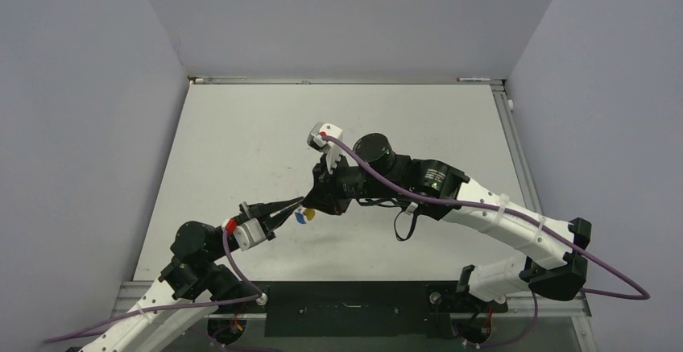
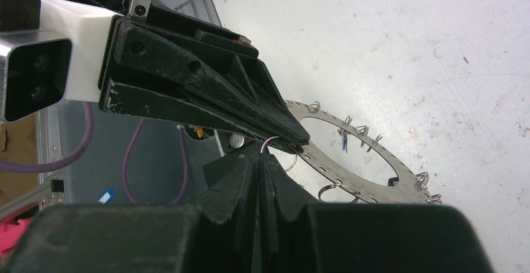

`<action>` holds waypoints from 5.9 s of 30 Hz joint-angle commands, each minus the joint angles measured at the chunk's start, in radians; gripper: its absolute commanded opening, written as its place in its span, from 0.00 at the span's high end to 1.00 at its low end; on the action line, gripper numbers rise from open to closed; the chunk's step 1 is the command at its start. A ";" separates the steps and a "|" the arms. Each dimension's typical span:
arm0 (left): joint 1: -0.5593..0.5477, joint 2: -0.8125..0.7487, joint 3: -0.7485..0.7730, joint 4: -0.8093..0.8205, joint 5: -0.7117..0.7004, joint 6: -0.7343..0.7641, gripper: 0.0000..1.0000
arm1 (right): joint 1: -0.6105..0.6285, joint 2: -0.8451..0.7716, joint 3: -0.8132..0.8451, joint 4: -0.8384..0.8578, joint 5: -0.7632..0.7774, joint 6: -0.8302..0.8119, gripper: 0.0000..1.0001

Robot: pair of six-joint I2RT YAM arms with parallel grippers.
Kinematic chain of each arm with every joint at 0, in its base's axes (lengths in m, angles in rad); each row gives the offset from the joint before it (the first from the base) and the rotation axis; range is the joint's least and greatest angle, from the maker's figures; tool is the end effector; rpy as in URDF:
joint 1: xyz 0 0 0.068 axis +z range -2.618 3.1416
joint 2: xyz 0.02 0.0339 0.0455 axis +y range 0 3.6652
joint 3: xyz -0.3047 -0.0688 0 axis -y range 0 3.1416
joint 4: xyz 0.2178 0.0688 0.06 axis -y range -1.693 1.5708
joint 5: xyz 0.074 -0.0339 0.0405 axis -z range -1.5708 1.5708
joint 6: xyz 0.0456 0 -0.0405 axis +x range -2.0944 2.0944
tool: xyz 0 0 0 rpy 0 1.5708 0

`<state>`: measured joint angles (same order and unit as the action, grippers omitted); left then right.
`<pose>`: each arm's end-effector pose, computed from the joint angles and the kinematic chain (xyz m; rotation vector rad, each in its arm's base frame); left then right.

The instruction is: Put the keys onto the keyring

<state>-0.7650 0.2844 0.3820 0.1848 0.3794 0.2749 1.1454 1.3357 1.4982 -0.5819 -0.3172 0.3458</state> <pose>0.0245 -0.0470 0.3124 0.9318 0.9605 -0.6603 0.0949 0.2440 0.4565 -1.0633 1.9315 1.2234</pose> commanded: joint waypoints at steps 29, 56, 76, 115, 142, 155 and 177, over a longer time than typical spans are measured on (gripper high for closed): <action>0.012 -0.110 -0.013 0.126 -0.079 0.025 1.00 | 0.149 0.127 0.113 0.101 0.188 0.086 0.89; 0.182 -0.202 -0.069 0.480 -0.052 -0.259 1.00 | 0.160 0.258 0.362 0.135 0.078 -0.004 0.66; 0.219 -0.221 -0.087 0.504 -0.033 -0.316 1.00 | 0.160 0.261 0.484 0.141 0.080 -0.132 0.57; 0.224 -0.274 -0.093 0.260 -0.031 -0.509 1.00 | 0.306 0.131 0.188 0.069 0.276 -0.946 0.54; 0.224 -0.280 -0.097 0.260 0.000 -0.506 1.00 | 0.302 0.120 0.160 0.093 0.415 -1.013 0.63; 0.224 -0.279 -0.097 0.266 0.013 -0.507 1.00 | 0.299 0.151 0.166 0.087 0.448 -1.025 0.69; 0.225 -0.278 -0.094 0.261 0.038 -0.501 1.00 | 0.291 0.202 0.184 0.012 0.489 -1.077 0.95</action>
<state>-0.5392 0.0162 0.2539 0.3553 0.3843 -0.2241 1.4456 1.5146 1.6550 -0.5522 0.1280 -0.7227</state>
